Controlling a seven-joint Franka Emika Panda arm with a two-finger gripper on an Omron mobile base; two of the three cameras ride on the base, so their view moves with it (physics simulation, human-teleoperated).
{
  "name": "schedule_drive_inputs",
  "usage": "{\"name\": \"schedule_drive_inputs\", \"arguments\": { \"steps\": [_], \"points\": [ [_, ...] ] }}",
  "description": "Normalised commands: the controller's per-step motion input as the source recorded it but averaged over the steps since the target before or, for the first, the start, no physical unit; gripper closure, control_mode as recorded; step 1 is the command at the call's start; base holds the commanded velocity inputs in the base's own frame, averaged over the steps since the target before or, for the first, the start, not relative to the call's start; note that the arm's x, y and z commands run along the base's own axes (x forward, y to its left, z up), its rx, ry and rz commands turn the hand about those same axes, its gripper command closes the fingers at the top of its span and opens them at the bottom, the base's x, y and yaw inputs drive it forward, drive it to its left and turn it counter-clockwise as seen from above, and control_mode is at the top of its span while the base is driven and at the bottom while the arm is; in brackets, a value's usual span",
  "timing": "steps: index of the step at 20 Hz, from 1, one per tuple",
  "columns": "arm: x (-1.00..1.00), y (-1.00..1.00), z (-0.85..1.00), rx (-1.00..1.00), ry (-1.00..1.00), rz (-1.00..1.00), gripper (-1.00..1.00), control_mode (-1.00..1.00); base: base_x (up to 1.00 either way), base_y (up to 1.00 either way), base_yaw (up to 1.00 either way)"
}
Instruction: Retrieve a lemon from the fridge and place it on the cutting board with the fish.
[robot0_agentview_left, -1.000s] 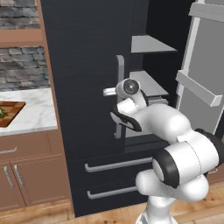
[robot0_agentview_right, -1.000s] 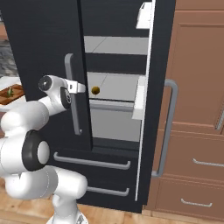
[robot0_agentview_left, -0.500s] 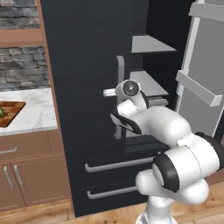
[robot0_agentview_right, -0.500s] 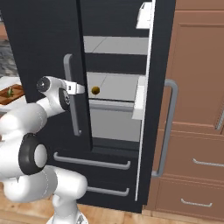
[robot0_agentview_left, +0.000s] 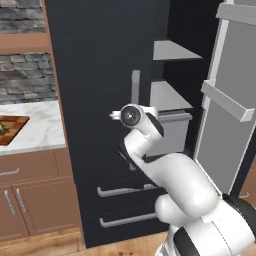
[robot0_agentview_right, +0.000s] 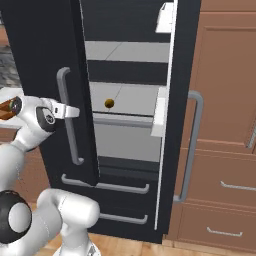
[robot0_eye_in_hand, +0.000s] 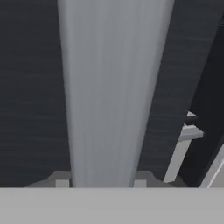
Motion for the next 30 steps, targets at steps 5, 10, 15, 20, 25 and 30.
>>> {"name": "schedule_drive_inputs", "arguments": {
  "steps": [5,10,15,20,25,30],
  "points": [
    [-0.89,0.47,0.05,-0.05,0.02,-0.23,1.00,-1.00,0.00,0.00,0.00],
    [-0.83,0.47,0.01,-0.08,0.00,-0.16,1.00,-1.00,0.00,0.00,0.00],
    [-0.40,0.69,0.01,-0.13,0.00,-0.10,1.00,-1.00,0.00,0.00,0.00],
    [-0.04,0.52,0.00,-0.08,0.00,-0.07,-1.00,-1.00,0.00,0.00,0.00],
    [-0.02,0.22,0.00,-0.02,0.00,-0.03,-1.00,-1.00,0.00,0.00,0.00],
    [0.00,0.25,0.00,-0.03,0.00,-0.02,-1.00,-1.00,0.00,0.00,0.00]
  ]
}}
